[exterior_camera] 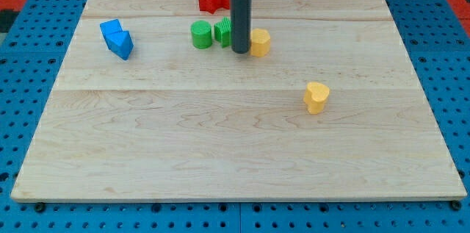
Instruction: Slide the yellow hexagon towards the top side of the board
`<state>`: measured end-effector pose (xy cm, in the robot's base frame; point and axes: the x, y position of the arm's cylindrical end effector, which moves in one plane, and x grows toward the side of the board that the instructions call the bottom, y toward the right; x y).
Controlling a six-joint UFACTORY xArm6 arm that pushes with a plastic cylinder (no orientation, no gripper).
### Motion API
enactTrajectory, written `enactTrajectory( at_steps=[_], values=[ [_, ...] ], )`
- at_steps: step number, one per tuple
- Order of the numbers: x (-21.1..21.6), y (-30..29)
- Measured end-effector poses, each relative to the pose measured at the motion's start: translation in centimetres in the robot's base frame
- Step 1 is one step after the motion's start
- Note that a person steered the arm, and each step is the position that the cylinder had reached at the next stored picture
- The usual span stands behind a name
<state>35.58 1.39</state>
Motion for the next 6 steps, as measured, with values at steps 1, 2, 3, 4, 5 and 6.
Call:
enactTrajectory(
  at_steps=[1,2,3,4,5,6],
  values=[
    [-0.4,0.0],
    [-0.3,0.2],
    [0.7,0.2],
    [1.2,1.3],
    [-1.2,1.6],
    [-1.3,3.8]
  ],
)
